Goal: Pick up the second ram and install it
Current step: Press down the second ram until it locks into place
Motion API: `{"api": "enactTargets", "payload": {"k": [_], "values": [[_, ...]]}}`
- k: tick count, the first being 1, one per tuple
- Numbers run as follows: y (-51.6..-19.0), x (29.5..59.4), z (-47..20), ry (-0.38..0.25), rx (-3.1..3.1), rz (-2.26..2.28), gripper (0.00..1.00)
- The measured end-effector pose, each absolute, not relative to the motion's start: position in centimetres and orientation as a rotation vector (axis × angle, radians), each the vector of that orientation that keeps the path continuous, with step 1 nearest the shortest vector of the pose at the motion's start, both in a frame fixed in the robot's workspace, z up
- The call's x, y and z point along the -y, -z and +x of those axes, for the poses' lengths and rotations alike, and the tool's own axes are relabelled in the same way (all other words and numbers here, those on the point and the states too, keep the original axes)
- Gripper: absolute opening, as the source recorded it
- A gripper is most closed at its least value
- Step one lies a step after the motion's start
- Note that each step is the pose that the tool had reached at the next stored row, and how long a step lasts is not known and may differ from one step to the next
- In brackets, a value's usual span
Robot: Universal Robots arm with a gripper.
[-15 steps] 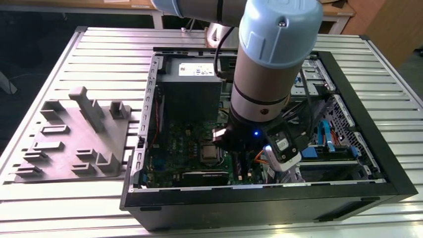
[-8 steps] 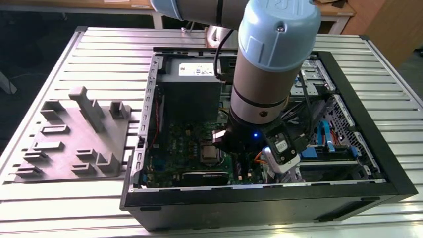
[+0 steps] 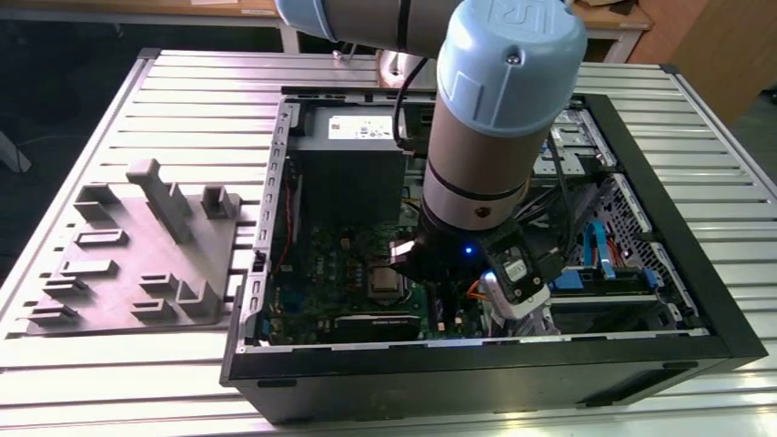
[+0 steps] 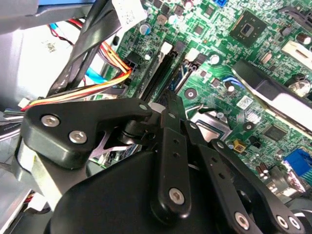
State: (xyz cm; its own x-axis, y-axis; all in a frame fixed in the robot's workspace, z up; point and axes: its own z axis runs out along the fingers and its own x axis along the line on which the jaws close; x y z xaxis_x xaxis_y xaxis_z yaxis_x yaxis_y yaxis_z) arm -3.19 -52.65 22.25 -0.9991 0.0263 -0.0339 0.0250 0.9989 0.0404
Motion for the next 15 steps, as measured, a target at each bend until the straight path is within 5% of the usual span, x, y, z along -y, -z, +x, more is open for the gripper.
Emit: {"api": "enactTargets", "payload": {"k": [15], "values": [[-21.76,52.65,-3.20,-0.062,-3.106,0.040,0.10]]}}
